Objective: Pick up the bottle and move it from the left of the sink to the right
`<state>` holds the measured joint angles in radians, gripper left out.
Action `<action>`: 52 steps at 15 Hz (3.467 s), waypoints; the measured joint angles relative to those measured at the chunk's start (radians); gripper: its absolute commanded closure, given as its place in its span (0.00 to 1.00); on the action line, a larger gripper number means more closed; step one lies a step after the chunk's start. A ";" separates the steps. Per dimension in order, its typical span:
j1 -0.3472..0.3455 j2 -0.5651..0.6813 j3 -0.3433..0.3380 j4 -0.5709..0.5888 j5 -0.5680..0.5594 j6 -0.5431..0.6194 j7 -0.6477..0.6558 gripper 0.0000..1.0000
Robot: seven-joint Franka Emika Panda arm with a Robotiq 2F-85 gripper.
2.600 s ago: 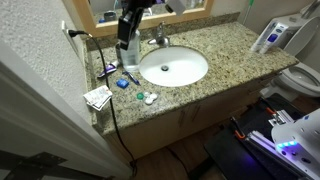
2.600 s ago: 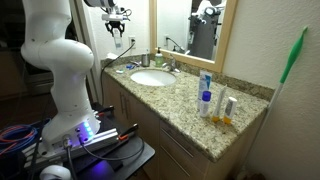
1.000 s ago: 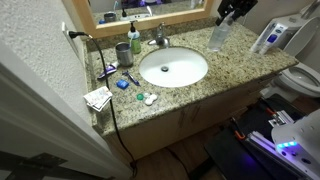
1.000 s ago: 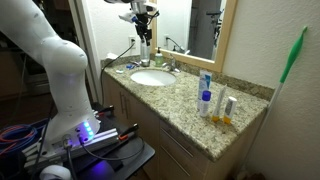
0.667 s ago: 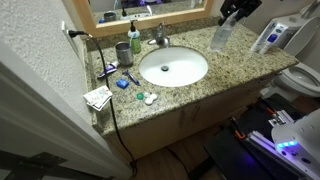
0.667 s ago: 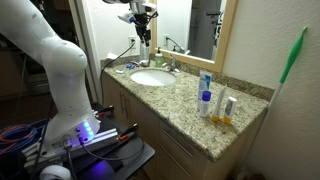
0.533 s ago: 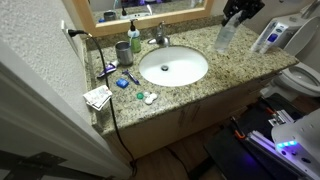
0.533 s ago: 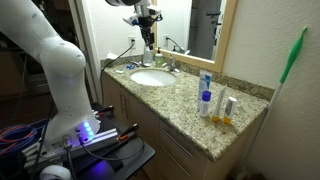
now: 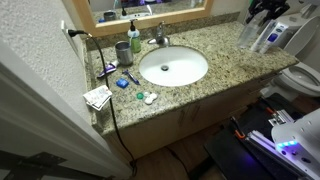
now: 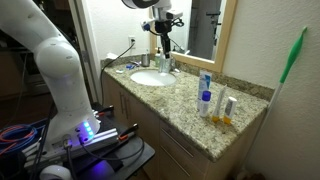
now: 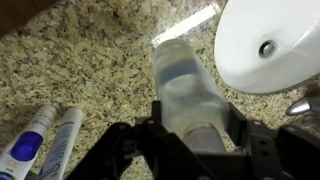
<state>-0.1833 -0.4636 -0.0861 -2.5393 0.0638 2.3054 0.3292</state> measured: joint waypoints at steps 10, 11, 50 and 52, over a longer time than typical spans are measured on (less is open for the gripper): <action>-0.147 0.189 -0.016 0.039 -0.142 0.082 0.286 0.63; -0.155 0.206 -0.019 0.050 -0.150 0.103 0.321 0.38; -0.025 0.222 -0.075 0.070 -0.102 0.167 0.554 0.00; -0.010 0.150 -0.073 0.069 -0.030 0.102 0.468 0.00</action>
